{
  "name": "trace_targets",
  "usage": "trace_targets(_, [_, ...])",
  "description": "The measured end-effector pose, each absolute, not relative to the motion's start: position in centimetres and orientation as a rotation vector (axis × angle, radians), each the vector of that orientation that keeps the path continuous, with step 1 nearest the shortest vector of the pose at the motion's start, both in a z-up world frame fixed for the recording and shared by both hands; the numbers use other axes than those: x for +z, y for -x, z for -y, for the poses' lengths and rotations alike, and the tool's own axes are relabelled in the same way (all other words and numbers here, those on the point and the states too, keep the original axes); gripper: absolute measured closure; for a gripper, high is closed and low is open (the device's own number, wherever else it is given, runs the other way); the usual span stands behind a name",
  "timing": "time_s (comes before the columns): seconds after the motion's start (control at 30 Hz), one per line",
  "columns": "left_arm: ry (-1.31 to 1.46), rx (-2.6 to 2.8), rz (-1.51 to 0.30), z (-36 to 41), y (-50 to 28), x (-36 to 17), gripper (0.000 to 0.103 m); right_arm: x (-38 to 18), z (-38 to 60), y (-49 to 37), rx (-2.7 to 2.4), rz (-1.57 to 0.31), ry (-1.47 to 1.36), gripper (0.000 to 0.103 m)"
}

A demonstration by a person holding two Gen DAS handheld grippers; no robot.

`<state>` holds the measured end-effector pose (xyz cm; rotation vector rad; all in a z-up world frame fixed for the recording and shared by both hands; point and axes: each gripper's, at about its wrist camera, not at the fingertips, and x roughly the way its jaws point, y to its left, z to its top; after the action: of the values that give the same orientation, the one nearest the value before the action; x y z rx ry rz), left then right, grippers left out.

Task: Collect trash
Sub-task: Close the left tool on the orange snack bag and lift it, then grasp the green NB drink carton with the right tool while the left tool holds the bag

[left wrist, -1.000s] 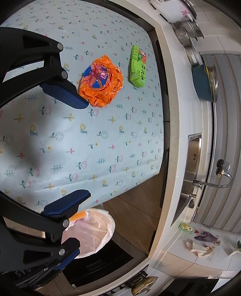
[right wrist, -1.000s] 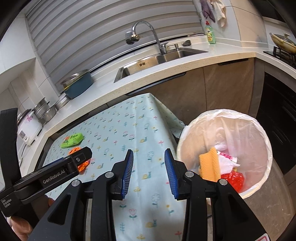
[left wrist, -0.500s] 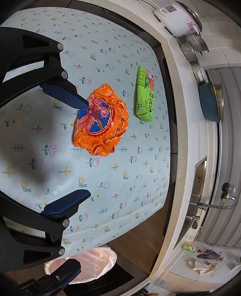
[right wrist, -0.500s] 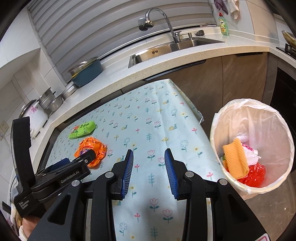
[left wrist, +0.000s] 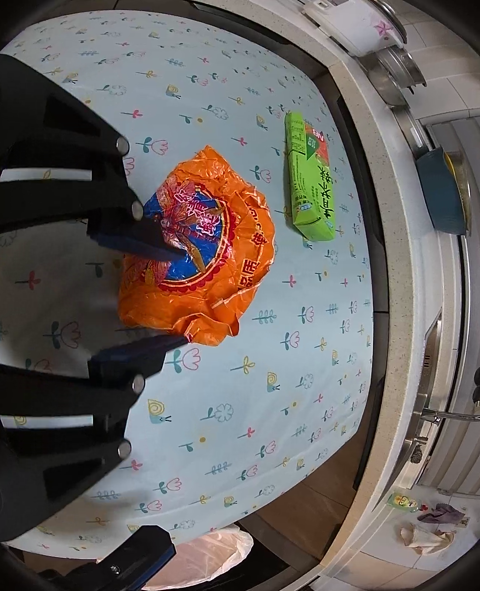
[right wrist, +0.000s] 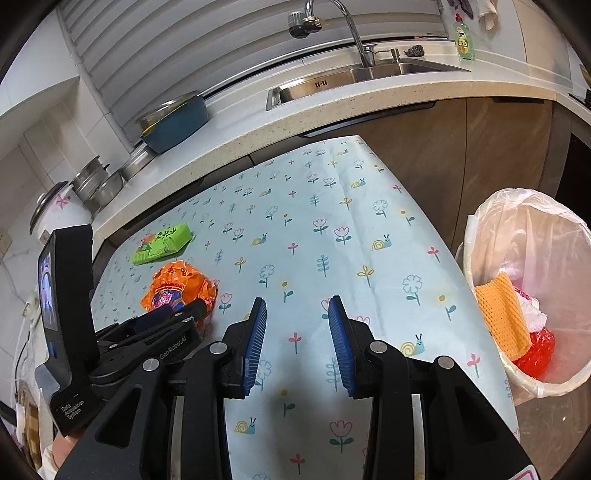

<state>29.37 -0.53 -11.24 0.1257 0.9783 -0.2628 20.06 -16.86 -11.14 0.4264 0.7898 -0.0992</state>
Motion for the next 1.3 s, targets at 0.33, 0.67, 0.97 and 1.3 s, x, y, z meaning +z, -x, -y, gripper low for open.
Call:
trace_targets(0.33, [-0.044,-0.233,-0.930,-3.4,-29.2,-9.0,0.098,-10.9,14.0,-21.5,-0.051,-0.798,-0.397,0.068])
trace_targets(0.67, [0.031,-0.149,-0.857,-10.0,-30.3,-5.6,0.098,-9.4,9.0,-24.8,0.055,-0.788,-0.351,0.068])
trace_targets(0.97, [0.054,-0.065,-0.811,-15.4,-33.5,-4.1,0.098,-8.7,4.3,-31.8,0.164,-0.803,-0.343,0.068])
trace_targets(1.3, [0.094,-0.023,-0.811,-19.0,-36.7,-5.2,0.098,-10.1,-0.2,-42.7,0.239,-0.870,-0.337,0.068])
